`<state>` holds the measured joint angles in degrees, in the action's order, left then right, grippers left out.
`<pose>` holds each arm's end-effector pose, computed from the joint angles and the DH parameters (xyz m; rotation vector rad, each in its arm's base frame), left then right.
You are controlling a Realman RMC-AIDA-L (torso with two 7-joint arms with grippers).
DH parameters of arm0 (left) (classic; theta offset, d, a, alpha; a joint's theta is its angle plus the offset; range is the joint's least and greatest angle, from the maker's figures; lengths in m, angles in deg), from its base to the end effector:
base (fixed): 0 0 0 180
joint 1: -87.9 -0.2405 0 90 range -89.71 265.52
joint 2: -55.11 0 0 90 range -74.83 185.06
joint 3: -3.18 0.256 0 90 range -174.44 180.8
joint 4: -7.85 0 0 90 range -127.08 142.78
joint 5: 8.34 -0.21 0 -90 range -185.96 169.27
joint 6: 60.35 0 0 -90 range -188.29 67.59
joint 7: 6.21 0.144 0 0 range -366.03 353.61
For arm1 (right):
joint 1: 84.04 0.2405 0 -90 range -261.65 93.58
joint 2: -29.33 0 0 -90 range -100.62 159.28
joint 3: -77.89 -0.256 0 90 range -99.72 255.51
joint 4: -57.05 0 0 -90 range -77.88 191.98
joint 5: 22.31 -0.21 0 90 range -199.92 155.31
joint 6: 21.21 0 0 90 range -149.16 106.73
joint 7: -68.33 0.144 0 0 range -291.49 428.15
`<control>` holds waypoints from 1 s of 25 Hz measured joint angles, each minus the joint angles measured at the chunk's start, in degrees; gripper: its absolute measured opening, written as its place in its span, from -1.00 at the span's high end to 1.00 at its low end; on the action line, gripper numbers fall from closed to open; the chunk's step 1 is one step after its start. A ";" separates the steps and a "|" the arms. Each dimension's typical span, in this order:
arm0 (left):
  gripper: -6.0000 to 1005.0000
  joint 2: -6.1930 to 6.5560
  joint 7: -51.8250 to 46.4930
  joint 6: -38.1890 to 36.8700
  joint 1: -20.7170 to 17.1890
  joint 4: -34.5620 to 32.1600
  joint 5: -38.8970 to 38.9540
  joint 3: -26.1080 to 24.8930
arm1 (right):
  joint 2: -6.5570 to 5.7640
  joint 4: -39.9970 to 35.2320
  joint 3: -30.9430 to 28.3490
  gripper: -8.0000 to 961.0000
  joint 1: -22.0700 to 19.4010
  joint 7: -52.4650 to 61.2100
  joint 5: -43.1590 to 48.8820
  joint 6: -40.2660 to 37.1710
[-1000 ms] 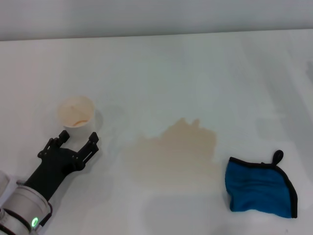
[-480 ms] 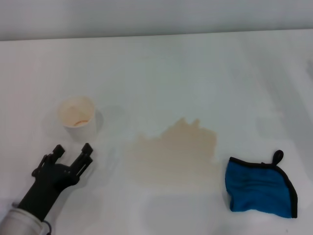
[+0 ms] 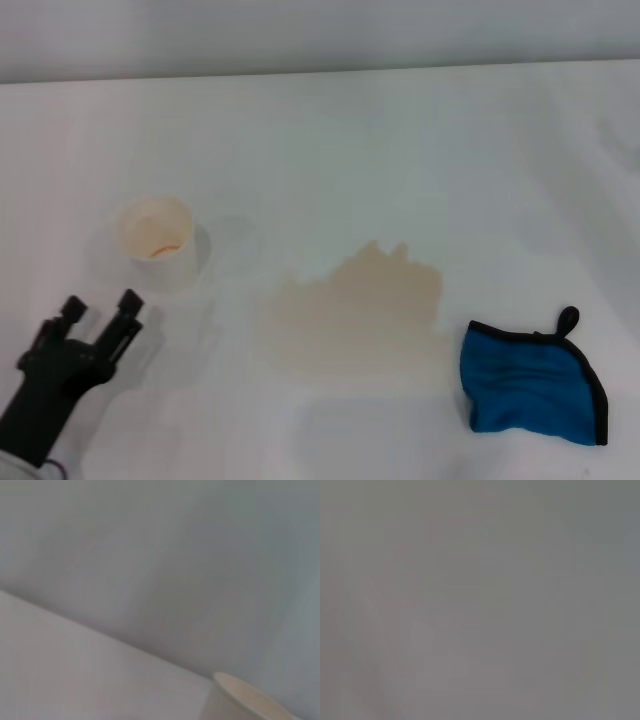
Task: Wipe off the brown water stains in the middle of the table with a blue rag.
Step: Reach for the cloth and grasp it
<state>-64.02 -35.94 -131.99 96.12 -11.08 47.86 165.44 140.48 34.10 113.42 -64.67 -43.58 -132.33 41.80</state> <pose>-0.3323 0.2049 -0.0882 -1.7624 -1.0712 -0.9671 0.3893 0.3319 0.1097 -1.6307 0.9187 0.8569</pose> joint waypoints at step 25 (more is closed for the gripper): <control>-0.73 0.06 -7.20 -8.02 1.13 11.80 8.82 -0.20 | 3.89 -63.37 24.02 -0.73 5.38 52.35 72.52 38.17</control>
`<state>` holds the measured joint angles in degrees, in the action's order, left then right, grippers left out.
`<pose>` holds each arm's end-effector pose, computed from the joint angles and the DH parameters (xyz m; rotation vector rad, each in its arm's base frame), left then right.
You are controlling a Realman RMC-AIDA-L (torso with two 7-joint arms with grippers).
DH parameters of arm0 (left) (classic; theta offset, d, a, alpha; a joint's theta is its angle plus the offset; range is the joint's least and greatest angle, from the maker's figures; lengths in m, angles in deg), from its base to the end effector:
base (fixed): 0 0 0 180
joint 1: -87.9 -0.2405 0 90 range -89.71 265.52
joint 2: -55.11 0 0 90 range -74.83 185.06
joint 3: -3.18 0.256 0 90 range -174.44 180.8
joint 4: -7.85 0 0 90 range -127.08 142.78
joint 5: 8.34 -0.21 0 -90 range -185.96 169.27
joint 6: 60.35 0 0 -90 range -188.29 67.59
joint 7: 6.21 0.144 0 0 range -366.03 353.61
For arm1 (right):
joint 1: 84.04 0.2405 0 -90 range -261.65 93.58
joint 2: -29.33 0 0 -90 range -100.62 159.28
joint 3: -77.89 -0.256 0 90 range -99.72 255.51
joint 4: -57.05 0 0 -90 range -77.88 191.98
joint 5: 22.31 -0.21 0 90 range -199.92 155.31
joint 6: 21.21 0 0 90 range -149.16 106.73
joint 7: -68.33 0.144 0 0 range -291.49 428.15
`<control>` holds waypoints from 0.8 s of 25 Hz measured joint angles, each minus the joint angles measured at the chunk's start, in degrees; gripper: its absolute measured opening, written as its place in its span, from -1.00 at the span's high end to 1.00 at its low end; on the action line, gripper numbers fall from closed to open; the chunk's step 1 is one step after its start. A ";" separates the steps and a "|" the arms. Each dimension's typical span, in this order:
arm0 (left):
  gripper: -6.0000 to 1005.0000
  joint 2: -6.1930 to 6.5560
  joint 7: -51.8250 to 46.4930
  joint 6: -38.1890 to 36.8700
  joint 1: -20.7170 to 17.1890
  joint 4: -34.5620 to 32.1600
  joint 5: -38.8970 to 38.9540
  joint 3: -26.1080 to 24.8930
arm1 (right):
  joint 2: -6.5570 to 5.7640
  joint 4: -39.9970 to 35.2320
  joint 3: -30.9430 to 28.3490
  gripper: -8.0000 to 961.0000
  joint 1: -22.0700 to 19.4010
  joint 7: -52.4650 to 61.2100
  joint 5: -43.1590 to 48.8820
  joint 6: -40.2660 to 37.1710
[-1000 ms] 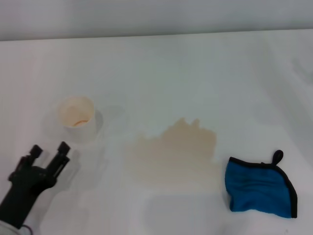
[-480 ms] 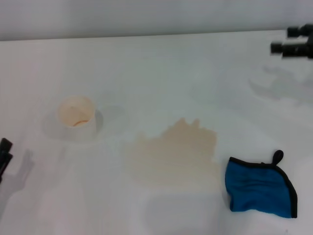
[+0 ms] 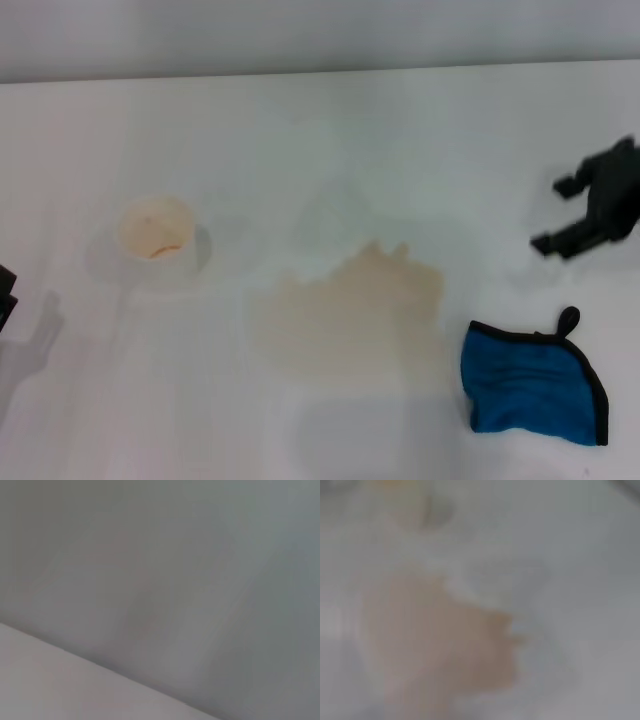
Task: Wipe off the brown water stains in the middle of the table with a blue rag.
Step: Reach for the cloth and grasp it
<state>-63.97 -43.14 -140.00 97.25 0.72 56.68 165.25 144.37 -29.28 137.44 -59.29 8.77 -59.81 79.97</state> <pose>-0.3704 0.2125 -0.0332 -1.5728 -1.0010 -0.9814 0.2365 0.3227 0.0928 -2.6650 0.7253 -0.3834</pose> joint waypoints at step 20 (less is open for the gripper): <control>-0.72 0.18 -4.50 0.38 1.32 2.25 -0.13 0.00 | 0.31 -12.60 45.43 -0.65 -3.97 23.58 12.06 2.04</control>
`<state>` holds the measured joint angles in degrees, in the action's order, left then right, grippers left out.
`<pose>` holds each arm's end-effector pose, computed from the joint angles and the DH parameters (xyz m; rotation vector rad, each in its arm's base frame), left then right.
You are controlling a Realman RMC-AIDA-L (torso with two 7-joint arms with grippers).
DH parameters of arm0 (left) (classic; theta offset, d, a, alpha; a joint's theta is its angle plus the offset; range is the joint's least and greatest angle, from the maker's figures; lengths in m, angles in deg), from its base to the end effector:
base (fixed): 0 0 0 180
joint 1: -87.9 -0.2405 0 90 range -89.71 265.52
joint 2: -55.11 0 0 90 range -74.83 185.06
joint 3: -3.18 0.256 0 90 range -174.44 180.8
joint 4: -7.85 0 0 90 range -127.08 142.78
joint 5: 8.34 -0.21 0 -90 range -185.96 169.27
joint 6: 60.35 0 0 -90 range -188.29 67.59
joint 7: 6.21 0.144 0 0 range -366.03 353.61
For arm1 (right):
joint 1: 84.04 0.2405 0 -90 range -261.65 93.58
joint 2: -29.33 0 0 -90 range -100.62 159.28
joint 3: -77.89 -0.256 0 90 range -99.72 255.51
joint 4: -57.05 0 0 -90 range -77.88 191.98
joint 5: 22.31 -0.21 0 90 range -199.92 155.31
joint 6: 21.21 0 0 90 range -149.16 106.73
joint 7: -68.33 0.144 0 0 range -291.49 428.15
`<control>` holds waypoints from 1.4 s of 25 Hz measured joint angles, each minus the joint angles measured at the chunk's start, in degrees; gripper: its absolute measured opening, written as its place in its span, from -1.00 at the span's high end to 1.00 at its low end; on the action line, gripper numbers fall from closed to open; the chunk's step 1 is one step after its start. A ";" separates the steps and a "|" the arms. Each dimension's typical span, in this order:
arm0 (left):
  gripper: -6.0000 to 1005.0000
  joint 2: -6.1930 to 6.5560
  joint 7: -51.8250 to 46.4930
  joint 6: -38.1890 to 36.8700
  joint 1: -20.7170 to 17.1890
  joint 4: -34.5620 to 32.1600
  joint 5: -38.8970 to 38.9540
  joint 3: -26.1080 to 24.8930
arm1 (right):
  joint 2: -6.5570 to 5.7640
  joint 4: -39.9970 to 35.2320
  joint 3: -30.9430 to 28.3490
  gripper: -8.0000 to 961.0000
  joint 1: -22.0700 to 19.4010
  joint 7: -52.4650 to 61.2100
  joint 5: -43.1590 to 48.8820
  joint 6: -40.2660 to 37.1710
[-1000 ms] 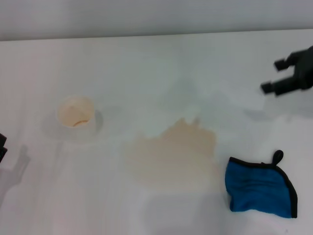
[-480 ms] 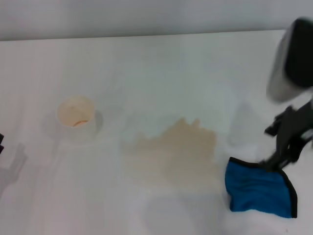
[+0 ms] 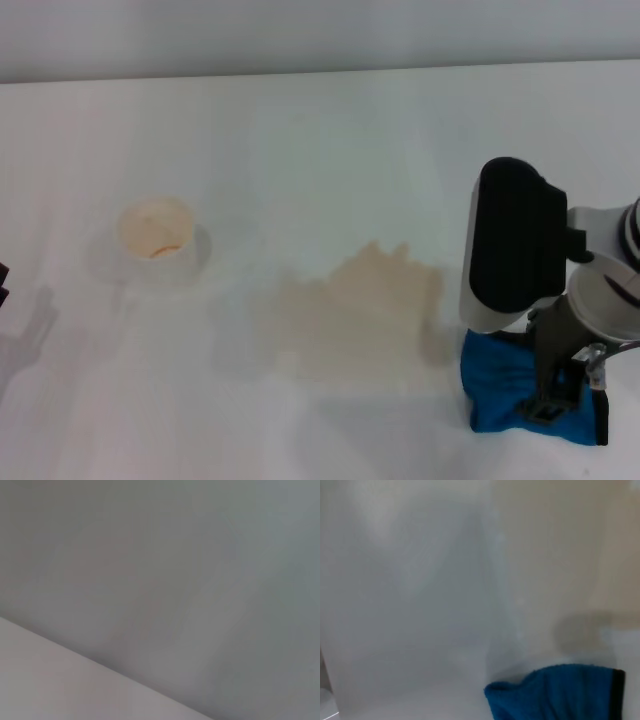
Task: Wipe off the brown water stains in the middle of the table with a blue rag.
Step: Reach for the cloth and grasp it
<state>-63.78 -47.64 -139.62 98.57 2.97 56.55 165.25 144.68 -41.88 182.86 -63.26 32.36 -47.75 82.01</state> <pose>-0.3744 0.2196 -0.0268 -1.5677 -1.0371 -1.0017 0.1942 0.2581 -0.0089 -2.7255 0.4776 -1.0571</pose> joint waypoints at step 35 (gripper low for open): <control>-0.72 -0.15 -0.05 0.00 0.51 0.12 0.12 0.08 | 0.05 11.53 2.60 -0.14 0.23 -0.52 3.45 -8.61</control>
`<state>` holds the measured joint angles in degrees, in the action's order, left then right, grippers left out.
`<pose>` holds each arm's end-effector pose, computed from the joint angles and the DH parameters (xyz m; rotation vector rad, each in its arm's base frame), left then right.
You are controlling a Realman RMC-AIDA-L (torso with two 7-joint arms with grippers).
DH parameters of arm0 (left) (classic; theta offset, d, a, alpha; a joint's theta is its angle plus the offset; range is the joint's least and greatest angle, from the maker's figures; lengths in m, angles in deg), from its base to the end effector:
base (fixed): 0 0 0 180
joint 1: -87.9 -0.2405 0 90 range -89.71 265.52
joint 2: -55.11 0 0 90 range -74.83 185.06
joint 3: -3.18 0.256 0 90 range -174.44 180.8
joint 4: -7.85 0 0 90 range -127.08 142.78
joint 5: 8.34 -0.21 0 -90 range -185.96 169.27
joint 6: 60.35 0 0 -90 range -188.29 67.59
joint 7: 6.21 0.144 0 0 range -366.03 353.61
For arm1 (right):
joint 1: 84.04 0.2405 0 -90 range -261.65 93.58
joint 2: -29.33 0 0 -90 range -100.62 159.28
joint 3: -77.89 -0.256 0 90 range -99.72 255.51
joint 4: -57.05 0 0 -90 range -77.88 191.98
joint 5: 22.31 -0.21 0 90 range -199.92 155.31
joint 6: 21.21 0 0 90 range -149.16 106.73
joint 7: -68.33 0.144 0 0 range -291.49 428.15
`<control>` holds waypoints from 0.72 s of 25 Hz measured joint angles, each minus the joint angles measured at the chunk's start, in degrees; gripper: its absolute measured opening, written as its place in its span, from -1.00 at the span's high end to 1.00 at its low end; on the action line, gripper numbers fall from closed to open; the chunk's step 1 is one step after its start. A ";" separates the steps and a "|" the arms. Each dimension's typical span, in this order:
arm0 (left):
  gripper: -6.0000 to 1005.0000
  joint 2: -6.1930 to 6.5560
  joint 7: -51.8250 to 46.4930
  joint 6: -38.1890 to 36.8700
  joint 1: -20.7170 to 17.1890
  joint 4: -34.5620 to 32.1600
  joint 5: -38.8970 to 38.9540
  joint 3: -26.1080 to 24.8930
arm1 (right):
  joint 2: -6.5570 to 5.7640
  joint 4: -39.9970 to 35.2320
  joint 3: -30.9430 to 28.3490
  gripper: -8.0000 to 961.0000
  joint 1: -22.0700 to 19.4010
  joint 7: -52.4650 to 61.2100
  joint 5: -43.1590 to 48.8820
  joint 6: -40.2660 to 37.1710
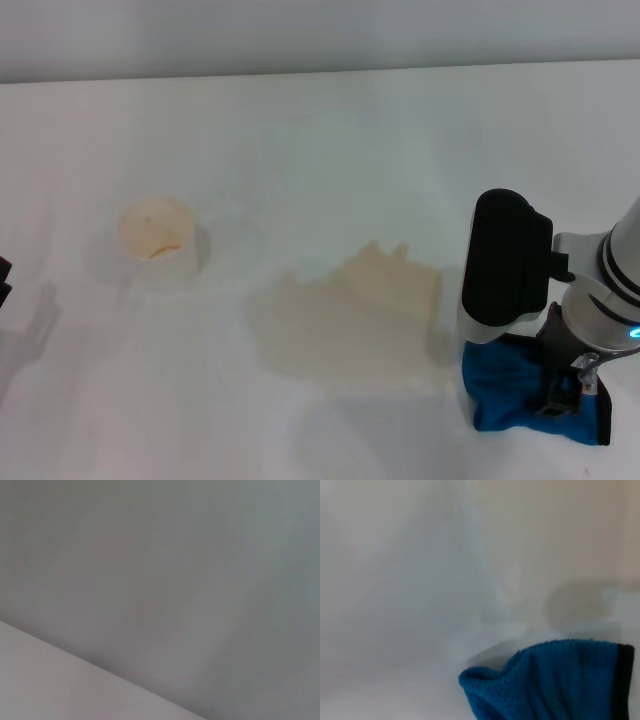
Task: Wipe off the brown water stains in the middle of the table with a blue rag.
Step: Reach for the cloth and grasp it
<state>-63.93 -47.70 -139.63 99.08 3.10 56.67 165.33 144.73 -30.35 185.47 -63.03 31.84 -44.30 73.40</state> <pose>-0.3722 0.2227 -0.0274 -1.5722 -1.0328 -1.0084 0.2320 0.2680 -0.0289 -2.6666 0.5267 -1.1461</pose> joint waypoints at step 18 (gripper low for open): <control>-0.72 0.04 -1.53 0.02 0.16 0.36 0.03 -0.05 | 0.09 0.91 -0.53 0.21 0.46 1.86 -0.17 -1.17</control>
<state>-63.89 -49.23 -139.60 99.24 3.46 56.71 165.27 144.82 -29.44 184.93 -62.57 33.69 -44.48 72.23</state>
